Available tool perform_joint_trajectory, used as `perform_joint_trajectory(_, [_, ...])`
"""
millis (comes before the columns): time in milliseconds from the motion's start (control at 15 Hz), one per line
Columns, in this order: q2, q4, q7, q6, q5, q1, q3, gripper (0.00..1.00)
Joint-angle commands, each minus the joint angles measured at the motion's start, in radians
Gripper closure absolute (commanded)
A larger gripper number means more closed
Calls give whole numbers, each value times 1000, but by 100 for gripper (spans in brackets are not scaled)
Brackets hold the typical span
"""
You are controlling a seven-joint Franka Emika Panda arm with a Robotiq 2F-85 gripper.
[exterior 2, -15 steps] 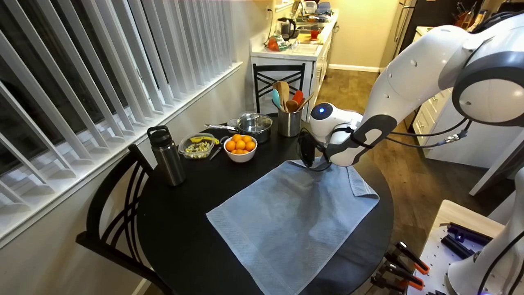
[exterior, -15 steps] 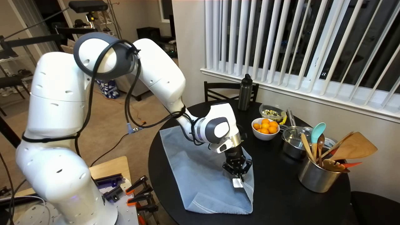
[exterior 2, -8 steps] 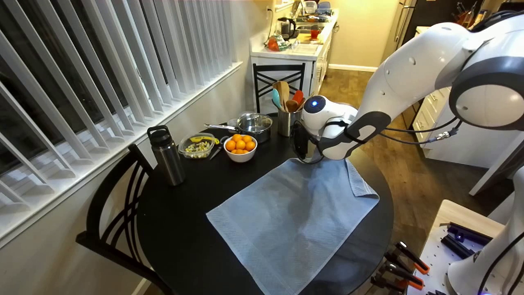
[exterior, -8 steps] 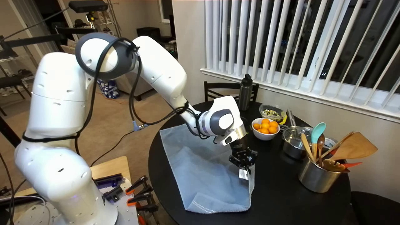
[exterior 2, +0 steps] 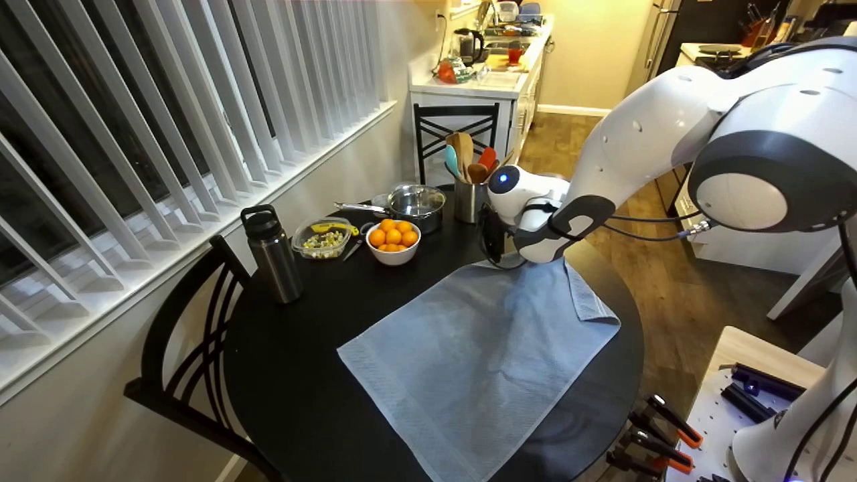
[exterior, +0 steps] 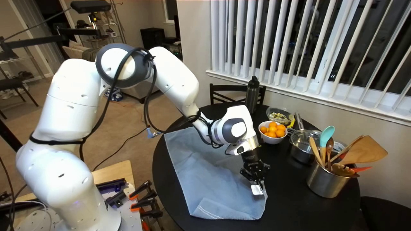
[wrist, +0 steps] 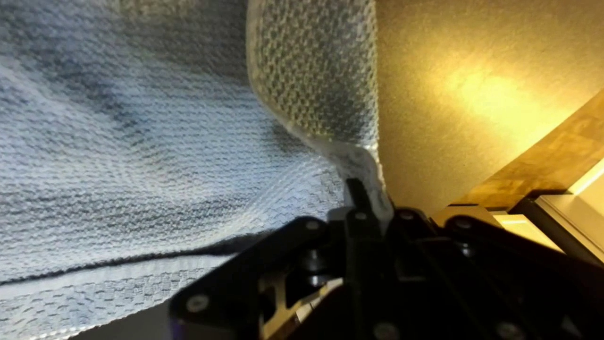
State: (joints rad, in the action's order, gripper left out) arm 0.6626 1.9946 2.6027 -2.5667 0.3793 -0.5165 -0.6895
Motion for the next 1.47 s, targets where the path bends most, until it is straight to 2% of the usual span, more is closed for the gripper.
perform_joint_trajectory(0, [49,-42,0,18,-56,-2,-1,97])
perform_joint_trajectory(133, [51,-49,0,18,-73,21,24,97])
perform_joint_trajectory(1067, [-5,-39,-14,38,-239,116,43,97])
perform_joint_trajectory(1133, [-10,-41,-18,35,-254,125,50,97])
perform_joint_trajectory(1200, [-28,-45,0,38,-231,163,87,97])
perform_joint_trajectory(1400, [-30,-53,-18,34,-285,176,98,97])
